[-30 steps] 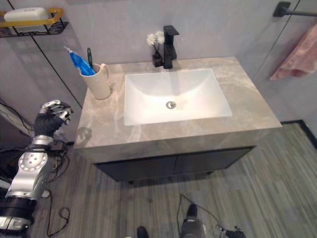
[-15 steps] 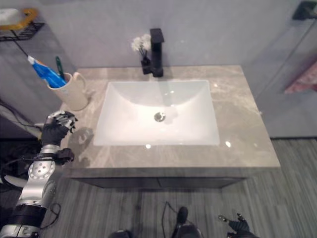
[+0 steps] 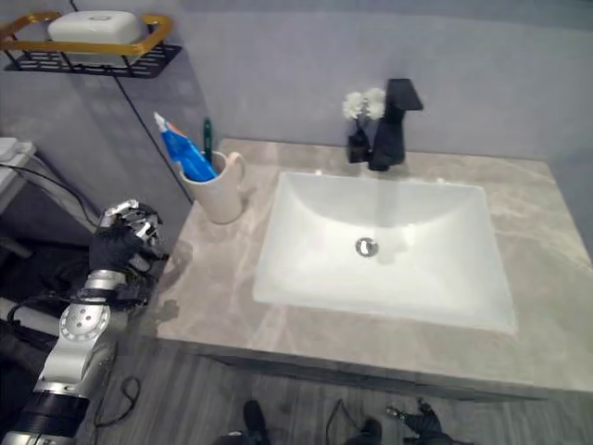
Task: Put brush and paste in cup on sink, flatten towel.
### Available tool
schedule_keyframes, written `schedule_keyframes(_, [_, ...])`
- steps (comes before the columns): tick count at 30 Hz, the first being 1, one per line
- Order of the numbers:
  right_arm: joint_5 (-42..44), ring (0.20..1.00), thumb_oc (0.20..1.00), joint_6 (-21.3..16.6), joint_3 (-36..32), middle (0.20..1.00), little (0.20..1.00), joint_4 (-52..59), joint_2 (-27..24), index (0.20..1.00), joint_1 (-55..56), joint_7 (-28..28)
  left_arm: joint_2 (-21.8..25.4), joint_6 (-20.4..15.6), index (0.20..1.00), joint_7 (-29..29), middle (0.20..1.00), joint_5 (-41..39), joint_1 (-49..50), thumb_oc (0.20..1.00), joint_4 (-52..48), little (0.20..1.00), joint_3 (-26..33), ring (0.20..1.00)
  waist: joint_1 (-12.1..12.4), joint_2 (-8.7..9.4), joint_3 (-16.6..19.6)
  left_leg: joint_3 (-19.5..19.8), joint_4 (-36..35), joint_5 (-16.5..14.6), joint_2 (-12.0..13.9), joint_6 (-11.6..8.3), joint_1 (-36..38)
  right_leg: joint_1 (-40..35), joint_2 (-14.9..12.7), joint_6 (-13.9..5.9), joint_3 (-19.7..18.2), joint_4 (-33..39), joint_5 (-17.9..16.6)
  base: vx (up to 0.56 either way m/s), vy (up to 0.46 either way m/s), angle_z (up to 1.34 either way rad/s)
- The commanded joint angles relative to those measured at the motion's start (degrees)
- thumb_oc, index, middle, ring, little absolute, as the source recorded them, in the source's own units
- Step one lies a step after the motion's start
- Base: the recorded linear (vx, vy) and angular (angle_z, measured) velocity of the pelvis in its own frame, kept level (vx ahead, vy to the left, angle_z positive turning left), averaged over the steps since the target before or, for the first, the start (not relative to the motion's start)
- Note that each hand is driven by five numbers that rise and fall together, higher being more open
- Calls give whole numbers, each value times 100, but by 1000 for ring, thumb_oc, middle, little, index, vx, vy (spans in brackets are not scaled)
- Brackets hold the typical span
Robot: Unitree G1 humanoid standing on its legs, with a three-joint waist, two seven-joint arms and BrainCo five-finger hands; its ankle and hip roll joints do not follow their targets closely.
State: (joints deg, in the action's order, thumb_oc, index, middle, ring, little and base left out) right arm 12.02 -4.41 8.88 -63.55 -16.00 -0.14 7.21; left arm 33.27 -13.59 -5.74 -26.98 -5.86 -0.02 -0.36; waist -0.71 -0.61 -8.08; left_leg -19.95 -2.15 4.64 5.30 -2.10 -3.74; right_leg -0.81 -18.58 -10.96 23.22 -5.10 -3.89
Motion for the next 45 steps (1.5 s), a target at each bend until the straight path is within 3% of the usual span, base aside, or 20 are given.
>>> schedule_keyframes(1, [-332,1000,1000,-274,179,1000,1000,260,-87,1000,-461,-123,198,-245,200,128,200,-20,47,200,-456,200,263,200,95,126,23,153,501,-385,-66,67,-159,157,-430,-242,-381,-1186,-392,80,262,9])
schedule_keyframes(2, [-436,1000,1000,-283,335,1000,1000,431,-88,1000,-533,-207,246,-235,200,202,200,-12,116,200,-635,200,228,200,86,70,-27,199,278,-282,-164,241,-47,407,-364,-196,-458,-1722,-645,40,171,13])
schedule_keyframes(4, [-449,1000,1000,-315,378,1000,1000,534,-101,1000,-540,-195,227,-241,200,195,200,1,145,200,-646,200,186,200,85,51,-36,269,188,-315,-201,282,12,538,-241,-201,-600,-1941,-602,77,149,17])
schedule_keyframes(5, [-391,1000,1000,-358,517,1000,1000,685,-142,1000,-615,-225,232,-242,200,233,200,-35,-56,200,-565,200,-58,200,5,0,-98,586,-68,-242,-267,273,127,987,387,-84,-1060,-1923,-265,101,99,31])
schedule_keyframes(6, [-390,1000,1000,-370,577,1000,1000,698,-173,1000,-673,-236,231,-230,200,301,200,-41,-117,200,-574,200,-178,200,14,-65,-103,682,-160,-200,-259,248,148,1149,498,-27,-1019,-1766,-128,109,43,49])
schedule_keyframes(8, [-540,1000,1000,-374,779,1000,1000,695,-231,1000,-757,-263,306,-232,200,412,200,-99,-161,200,-649,200,-291,200,54,-95,-130,758,-213,-239,-239,180,234,1242,335,45,-710,-1240,-43,103,-81,58])
schedule_keyframes(9, [-603,1000,1000,-376,878,1000,1000,775,-275,1000,-809,-268,313,-240,200,422,200,-188,-225,200,-632,200,-378,200,39,-67,-168,863,-202,-288,-223,106,246,1272,266,40,-735,-589,-64,54,-124,42])
schedule_keyframes(10, [-603,1000,1000,-375,877,1000,1000,776,-276,1000,-809,-268,313,-242,200,423,200,-189,-228,200,-629,200,-380,200,26,-77,-179,880,-201,-289,-213,102,256,1234,277,42,-710,-554,-77,109,-168,48])
schedule_keyframes(11, [-681,1000,1000,-395,925,1000,1000,992,-296,1000,-687,-275,260,-256,200,480,200,-303,-218,200,-534,200,-428,200,34,46,-189,1032,-91,-347,-232,51,265,1068,358,-7,-909,-331,-103,116,-207,107])
schedule_keyframes(12, [-709,1000,1000,-368,950,1000,1000,809,-298,1000,-807,-249,143,-218,200,489,200,-190,-238,200,-505,200,-562,200,117,98,-171,1124,-97,-316,-240,3,229,814,469,-10,-749,-39,-129,110,-206,125])
schedule_keyframes(17, [-924,1000,1000,-371,1023,1000,1000,777,-421,1000,-785,-240,238,-107,200,737,200,-289,17,200,-540,200,-531,200,176,87,23,1133,-145,-186,-142,-162,107,422,636,34,-424,546,-173,78,-156,39])
schedule_keyframes(23, [-1024,1000,1000,-324,990,1000,1000,634,-394,1000,-746,-170,262,-71,200,717,200,-359,71,200,-352,200,-460,200,120,37,54,1093,-214,-112,-92,-243,49,382,662,67,-324,649,-169,42,-58,7])
schedule_keyframes(31, [-1232,1000,1000,-261,1106,1000,1000,631,-334,1000,-721,-152,275,-73,200,511,200,-363,-123,200,-2,200,-411,200,-6,-65,18,939,-285,-104,-94,-265,4,498,649,50,-459,738,-234,43,5,-4])
schedule_keyframes(45, [-1131,1000,1000,-217,1216,1000,1000,581,-302,1000,-803,-67,530,-150,200,256,200,-369,-1432,200,420,200,-993,200,-302,-240,-205,799,-285,-56,-80,-303,-254,931,641,38,-758,712,-341,4,5,-8])
